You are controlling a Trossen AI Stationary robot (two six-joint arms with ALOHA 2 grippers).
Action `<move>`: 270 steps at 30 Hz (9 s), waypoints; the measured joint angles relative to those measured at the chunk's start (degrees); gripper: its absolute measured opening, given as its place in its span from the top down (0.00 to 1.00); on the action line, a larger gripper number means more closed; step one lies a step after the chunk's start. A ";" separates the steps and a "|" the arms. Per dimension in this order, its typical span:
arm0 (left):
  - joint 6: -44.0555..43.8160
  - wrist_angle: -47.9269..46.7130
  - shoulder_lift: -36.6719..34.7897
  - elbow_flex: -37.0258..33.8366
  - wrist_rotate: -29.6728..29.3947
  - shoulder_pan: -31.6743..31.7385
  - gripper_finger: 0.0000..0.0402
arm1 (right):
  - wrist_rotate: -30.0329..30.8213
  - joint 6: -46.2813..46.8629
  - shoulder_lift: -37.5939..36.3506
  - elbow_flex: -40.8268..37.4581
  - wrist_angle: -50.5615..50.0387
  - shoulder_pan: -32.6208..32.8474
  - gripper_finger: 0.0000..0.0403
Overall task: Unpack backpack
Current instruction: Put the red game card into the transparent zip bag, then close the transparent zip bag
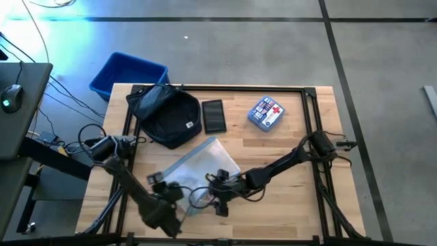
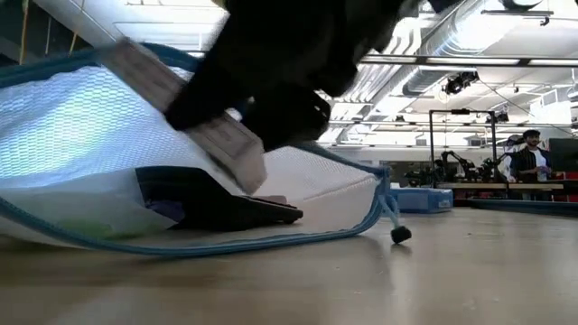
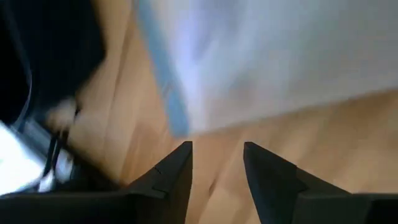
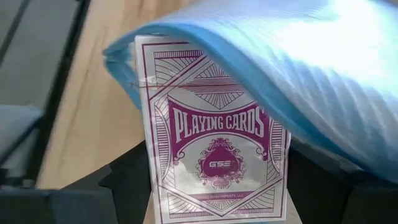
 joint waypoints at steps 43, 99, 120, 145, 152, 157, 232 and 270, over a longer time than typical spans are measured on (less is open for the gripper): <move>-6.45 18.01 0.24 8.50 -11.43 -7.49 0.99 | 9.63 -6.92 13.00 25.02 -13.75 0.59 0.16; -11.07 29.06 3.98 -8.95 -24.73 -11.34 1.00 | 33.67 -41.53 2.04 7.51 -52.53 -3.90 0.41; -14.14 29.99 3.98 -8.95 -18.59 -12.12 1.00 | 20.19 -65.95 -1.66 -5.84 -9.62 -12.18 0.61; -21.61 27.76 3.96 -26.62 -32.70 -7.42 1.00 | 23.75 -21.34 -6.47 -5.88 -25.37 12.42 1.00; -29.29 3.91 3.93 -20.34 -24.03 -6.14 1.00 | 20.02 -18.63 -6.39 -5.86 -23.86 12.44 0.90; -28.24 1.15 1.35 -17.46 -22.35 -7.51 1.00 | 13.90 -22.78 -6.38 -5.86 -16.50 12.18 0.66; 17.82 89.96 9.70 -13.14 -34.22 4.73 0.69 | 33.89 -17.90 -3.93 7.93 -27.84 9.45 1.00; 1.76 47.80 5.20 -12.30 -30.36 3.87 1.00 | 28.59 -16.61 -3.80 -0.09 -27.66 14.25 1.00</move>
